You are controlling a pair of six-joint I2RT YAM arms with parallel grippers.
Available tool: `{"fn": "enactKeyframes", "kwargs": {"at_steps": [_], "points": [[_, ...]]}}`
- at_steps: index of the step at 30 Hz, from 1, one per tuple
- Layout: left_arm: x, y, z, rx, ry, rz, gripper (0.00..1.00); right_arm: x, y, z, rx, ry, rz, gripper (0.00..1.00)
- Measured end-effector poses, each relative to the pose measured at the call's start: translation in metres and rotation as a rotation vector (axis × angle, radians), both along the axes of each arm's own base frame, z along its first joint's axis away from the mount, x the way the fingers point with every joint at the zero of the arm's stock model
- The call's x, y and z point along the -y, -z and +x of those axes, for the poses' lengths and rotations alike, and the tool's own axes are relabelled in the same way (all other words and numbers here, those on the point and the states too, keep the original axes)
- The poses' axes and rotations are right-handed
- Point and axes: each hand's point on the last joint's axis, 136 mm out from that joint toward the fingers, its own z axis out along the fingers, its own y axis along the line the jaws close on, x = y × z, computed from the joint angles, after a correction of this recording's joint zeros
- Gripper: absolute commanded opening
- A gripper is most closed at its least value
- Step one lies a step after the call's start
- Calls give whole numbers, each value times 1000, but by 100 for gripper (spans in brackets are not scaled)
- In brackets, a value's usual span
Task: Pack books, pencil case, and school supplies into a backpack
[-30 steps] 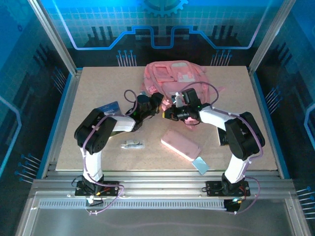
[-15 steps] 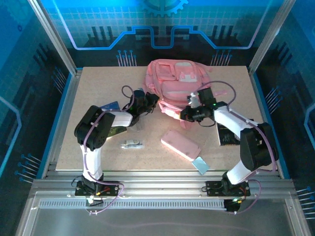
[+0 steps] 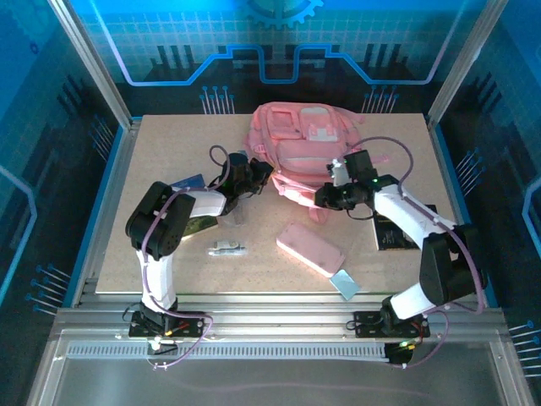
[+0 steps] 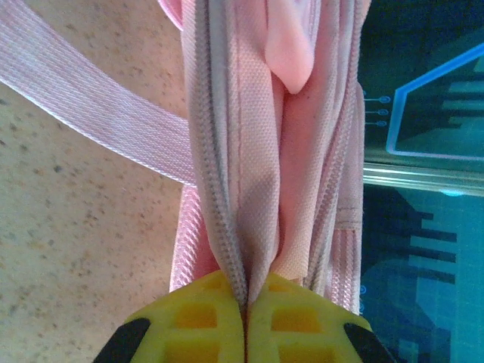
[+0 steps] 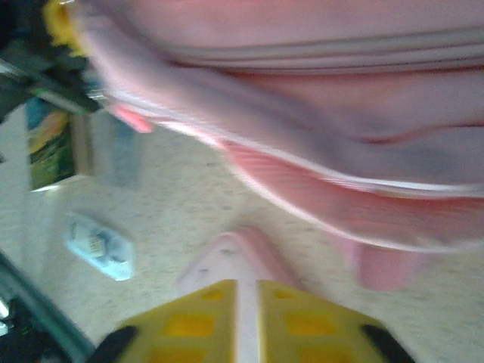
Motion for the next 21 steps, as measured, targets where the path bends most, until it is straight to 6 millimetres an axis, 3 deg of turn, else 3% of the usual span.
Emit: {"fn": "enactKeyframes", "kwargs": {"at_steps": [4, 7, 15, 21], "points": [[17, -17, -10, 31, 6, -1, 0, -36, -10, -8, 34, -29, 28, 42], [25, -27, -16, 50, 5, -3, 0, -45, -14, -3, 60, 10, 33, 48], [31, -25, -25, 37, -11, -9, 0, -37, -11, 25, 146, 162, -40, 48], [31, -23, -28, 32, -18, -4, 0, -38, 5, 32, 172, 200, -119, 38]]}}
